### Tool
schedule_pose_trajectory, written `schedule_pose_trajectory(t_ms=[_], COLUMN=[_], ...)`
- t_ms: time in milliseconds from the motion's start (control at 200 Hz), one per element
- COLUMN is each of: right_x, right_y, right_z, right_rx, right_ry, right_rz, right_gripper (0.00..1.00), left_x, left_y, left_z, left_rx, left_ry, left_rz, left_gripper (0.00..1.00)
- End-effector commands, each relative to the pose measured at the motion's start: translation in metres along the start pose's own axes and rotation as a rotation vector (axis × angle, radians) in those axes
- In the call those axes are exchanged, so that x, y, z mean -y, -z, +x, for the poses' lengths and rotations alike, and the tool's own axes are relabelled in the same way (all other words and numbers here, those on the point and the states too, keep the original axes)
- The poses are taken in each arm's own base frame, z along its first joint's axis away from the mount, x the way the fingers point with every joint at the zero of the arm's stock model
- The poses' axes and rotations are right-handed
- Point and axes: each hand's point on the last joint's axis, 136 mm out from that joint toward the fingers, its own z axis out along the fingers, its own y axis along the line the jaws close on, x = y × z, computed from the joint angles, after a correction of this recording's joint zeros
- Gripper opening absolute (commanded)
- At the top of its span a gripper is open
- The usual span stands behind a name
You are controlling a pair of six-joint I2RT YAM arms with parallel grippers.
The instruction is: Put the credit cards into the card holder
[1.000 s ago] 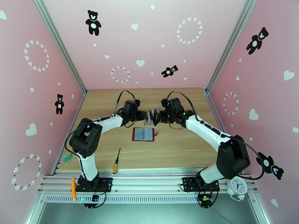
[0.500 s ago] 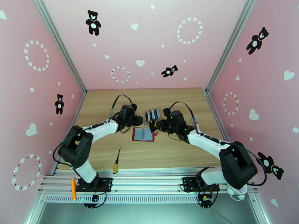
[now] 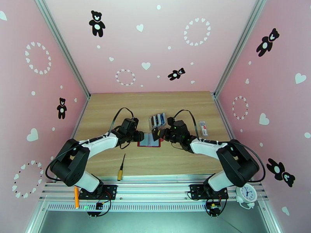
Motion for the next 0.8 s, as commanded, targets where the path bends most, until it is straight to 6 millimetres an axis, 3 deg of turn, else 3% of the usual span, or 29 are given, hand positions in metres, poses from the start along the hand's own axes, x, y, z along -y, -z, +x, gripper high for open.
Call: schedule_pose_trajectory(t_ms=[0, 796], right_x=[-0.003, 0.015], right_y=[-0.009, -0.031], right_z=[0.003, 0.020], right_rx=[0.014, 0.008], right_ry=[-0.008, -0.056], right_rz=[-0.031, -0.018], right_gripper=[0.00, 0.00], left_x=[-0.002, -0.014], left_y=[-0.005, -0.019], left_z=[0.002, 0.018], left_rx=[0.009, -0.049], left_ry=[-0.047, -0.047], left_rz=[-0.013, -0.044], left_gripper=[0.45, 0.45])
